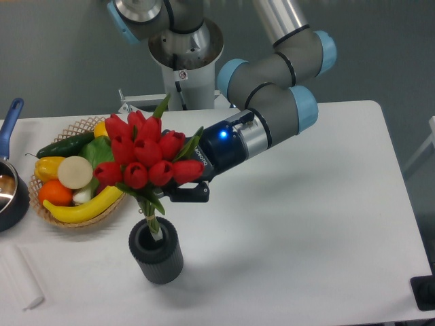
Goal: Insert the flowers into the vase
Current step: 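Lower the tulip stems into the vase opening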
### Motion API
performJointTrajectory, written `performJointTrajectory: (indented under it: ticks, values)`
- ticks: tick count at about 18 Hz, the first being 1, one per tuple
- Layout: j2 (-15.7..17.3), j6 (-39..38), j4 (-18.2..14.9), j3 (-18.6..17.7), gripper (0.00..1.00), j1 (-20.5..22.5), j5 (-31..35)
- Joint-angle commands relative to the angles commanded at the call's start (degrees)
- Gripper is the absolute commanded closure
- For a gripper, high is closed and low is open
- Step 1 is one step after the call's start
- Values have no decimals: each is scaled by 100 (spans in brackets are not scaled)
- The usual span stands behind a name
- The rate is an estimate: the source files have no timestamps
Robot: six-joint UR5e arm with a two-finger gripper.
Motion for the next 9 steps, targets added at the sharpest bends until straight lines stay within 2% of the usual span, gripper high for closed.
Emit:
performJointTrajectory:
  ticks: [9]
  values:
    - [-386, 35, 9, 105, 72, -220, 88]
